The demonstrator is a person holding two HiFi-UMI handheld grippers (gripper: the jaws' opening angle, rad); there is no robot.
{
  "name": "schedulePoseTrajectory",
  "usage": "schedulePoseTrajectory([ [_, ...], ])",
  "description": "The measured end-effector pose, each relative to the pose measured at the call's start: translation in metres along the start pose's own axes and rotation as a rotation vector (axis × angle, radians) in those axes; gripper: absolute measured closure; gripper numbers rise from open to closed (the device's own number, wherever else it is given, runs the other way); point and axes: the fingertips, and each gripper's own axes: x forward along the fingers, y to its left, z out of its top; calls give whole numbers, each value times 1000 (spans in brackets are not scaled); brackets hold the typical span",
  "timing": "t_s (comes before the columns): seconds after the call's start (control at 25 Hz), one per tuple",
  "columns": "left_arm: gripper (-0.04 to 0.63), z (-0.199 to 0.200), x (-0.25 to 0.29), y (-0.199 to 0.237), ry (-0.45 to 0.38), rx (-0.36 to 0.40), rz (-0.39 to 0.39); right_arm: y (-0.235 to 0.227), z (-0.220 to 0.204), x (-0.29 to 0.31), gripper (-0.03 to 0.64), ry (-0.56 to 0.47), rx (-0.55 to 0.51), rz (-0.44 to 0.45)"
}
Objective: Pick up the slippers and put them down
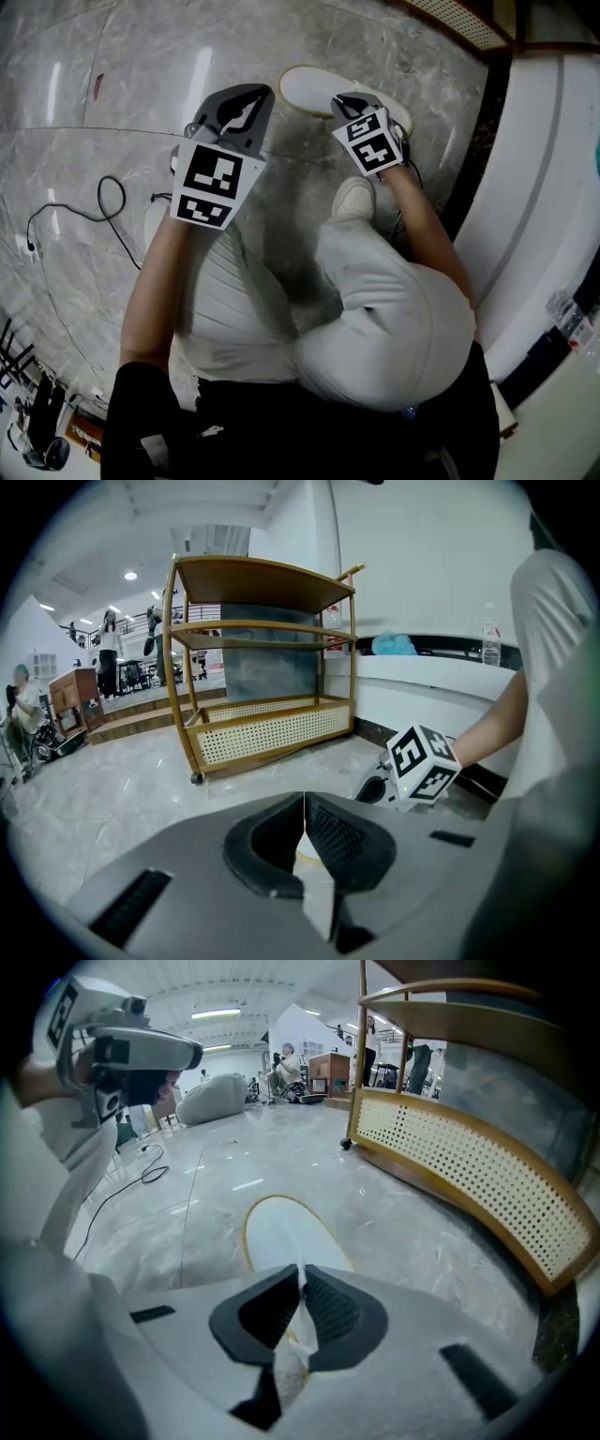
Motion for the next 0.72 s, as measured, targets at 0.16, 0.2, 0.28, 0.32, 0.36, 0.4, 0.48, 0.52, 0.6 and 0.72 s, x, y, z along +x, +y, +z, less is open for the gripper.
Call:
schedulePoseTrajectory([
  [0.16,589,-2,-1,4,2,0,11,0,0,1,594,0,20,9],
  [0.2,589,-2,-2,5,2,0,15,0,0,1,592,-2,25,10],
  [0.28,589,-1,-3,5,1,2,19,0,0,-1,586,-7,32,8],
  [0.32,589,-1,-3,5,0,4,20,-1,1,-2,581,-10,36,6],
  [0.36,589,-1,-3,5,0,6,20,-2,1,-3,581,-13,40,2],
  [0.4,589,-1,-3,4,1,9,20,-3,2,-4,581,-18,45,0],
  [0.48,589,-2,-3,4,2,14,19,-4,4,-7,578,-26,52,1],
  [0.52,589,-2,-3,5,3,15,20,-4,5,-8,577,-27,53,4],
  [0.6,589,-1,-3,5,0,14,24,-3,6,-11,575,-26,51,9],
  [0.72,589,0,-1,6,-7,19,33,-4,7,-17,577,-31,47,12],
])
